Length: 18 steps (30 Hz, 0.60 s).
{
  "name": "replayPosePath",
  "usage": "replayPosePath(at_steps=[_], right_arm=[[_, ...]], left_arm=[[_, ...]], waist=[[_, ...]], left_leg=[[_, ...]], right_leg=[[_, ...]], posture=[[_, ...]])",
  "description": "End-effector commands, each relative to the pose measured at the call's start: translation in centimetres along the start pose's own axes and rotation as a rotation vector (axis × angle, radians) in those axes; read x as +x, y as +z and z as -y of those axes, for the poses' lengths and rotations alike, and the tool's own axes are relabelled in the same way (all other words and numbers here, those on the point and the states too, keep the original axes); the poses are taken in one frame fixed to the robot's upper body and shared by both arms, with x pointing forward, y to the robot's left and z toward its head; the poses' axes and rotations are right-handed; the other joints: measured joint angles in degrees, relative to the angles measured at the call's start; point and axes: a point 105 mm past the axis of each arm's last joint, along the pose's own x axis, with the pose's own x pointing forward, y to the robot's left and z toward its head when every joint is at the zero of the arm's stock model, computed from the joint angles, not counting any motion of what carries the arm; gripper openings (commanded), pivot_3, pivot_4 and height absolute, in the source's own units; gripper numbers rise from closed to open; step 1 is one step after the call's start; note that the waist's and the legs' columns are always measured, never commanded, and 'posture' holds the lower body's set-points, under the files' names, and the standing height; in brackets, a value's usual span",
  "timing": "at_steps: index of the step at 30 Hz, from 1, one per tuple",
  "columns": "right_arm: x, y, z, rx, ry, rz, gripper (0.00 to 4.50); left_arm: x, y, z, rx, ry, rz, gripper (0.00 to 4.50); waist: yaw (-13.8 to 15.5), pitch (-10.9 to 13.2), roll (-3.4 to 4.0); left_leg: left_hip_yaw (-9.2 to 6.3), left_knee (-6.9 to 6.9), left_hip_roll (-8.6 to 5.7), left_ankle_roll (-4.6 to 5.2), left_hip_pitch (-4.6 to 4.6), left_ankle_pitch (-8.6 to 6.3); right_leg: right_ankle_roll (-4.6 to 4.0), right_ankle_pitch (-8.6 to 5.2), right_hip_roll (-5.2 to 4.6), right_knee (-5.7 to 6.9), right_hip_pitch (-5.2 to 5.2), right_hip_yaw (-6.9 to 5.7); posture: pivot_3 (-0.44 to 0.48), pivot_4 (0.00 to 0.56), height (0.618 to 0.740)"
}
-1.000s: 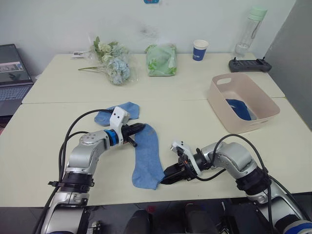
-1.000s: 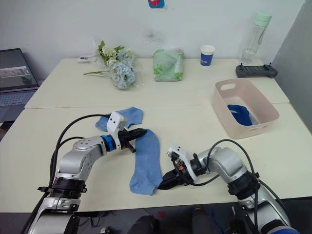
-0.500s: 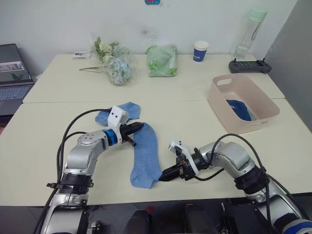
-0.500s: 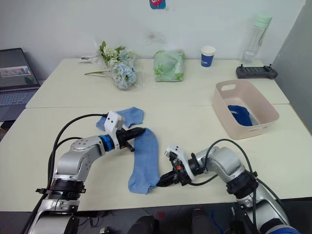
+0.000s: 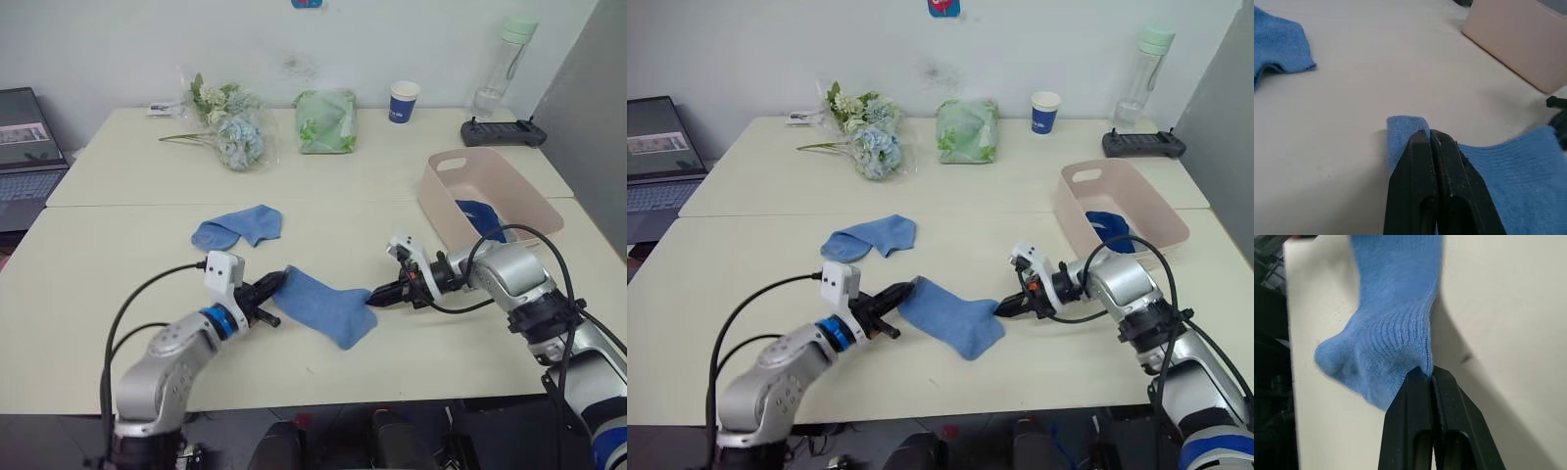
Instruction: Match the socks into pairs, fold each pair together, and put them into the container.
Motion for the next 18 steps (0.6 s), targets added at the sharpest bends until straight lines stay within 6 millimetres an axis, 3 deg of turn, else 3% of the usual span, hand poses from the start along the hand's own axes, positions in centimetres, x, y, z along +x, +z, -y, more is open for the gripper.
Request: replayPosePath(at_steps=[1, 5, 8, 10, 16, 18], right_arm=[[-0.3, 1.2, 0.6, -0.060, -0.025, 0.037, 0.02], [-1.4, 1.9, 1.1, -0.074, -0.066, 0.087, 1.37], [-2.7, 2.6, 1.4, -0.081, -0.130, 0.148, 2.41], [-3.6, 2.8, 1.1, -0.059, -0.156, 0.201, 3.16], [-4.4, 0.4, -1.2, -0.057, -0.186, 0.214, 3.18], [-4.0, -0.4, -1.9, -0.068, -0.195, 0.202, 3.18]], left_arm=[[-0.4, 0.2, 1.0, 0.005, 0.043, 0.040, 0.00], [-0.9, 0.4, 0.8, -0.009, 0.079, 0.062, 0.00], [-1.8, 0.5, 0.2, 0.006, 0.075, 0.044, 0.62], [-2.8, 0.7, -0.7, 0.037, 0.073, 0.011, 1.27], [-4.6, 2.2, -2.6, 0.084, 0.020, -0.037, 3.23], [-4.1, 2.6, -2.7, 0.088, -0.012, -0.036, 3.23]], waist=[[0.02, 0.00, 0.00], [0.17, 0.00, 0.00], [0.13, 0.01, 0.01], [0.15, 0.01, 0.01], [0.29, 0.02, 0.04], [0.38, 0.04, 0.06]], left_leg=[[-0.01, -0.01, 0.01, 0.00, 0.00, 0.00], [0.02, 0.00, -0.01, 0.00, -0.02, 0.00], [0.03, 0.00, -0.01, 0.00, -0.02, 0.00], [0.01, -0.02, -0.01, 0.00, -0.02, 0.00], [-0.03, -0.05, 0.02, 0.00, -0.04, 0.00], [-0.01, -0.04, -0.01, 0.01, -0.04, 0.00]], right_leg=[[0.00, 0.00, 0.01, 0.01, -0.01, -0.01], [0.00, 0.00, 0.00, 0.01, 0.00, 0.01], [0.00, 0.00, -0.01, -0.02, 0.01, 0.00], [0.00, 0.00, 0.00, -0.02, 0.00, -0.01], [-0.01, -0.01, 0.01, -0.12, 0.04, -0.05], [-0.01, 0.00, 0.00, -0.13, 0.06, -0.04]], posture=[[0.000, 0.150, 0.740], [0.000, 0.150, 0.740], [0.000, 0.150, 0.740], [0.000, 0.150, 0.740], [0.000, 0.150, 0.740], [0.000, 0.150, 0.740]])
